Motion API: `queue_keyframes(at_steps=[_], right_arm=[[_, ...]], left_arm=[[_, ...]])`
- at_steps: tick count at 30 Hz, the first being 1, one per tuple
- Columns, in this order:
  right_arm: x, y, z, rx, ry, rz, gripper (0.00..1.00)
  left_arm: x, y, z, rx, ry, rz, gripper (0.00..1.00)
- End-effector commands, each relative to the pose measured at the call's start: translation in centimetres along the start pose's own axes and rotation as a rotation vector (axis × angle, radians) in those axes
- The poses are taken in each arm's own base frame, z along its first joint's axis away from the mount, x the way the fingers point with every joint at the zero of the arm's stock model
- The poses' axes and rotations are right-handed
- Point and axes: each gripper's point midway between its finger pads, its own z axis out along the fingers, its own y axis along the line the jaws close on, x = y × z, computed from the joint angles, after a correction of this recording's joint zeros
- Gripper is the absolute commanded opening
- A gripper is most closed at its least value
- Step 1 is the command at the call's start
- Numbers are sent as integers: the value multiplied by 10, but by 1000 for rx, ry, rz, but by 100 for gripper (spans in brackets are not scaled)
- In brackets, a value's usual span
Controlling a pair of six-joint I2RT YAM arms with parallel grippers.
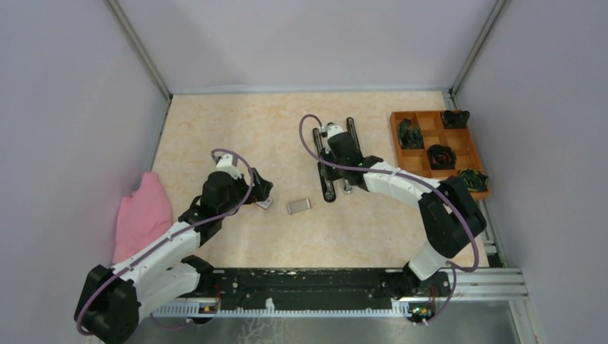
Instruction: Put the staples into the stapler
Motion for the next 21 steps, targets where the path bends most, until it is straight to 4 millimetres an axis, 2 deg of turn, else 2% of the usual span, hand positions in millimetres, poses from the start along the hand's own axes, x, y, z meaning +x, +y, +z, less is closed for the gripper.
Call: queue_keyframes(at_steps=[1,7,15,17,21], right_arm=[[-23,0,5,47,-56,-20,13],[-16,-2,12,67,-37,-24,13],[-14,-3,13,81,-32,-22,13],[-3,-5,21,89,2,-26,13],[-1,-4,23,88,11,-24,13]], left_arm=[[0,5,-1,-18,-7,13,99],[0,6,-1,-20,-8,14,99],[1,6,-1,-22,-5,12,99],[1,7,-2,-22,-6,14,99],[1,6,-2,-20,-6,13,99]])
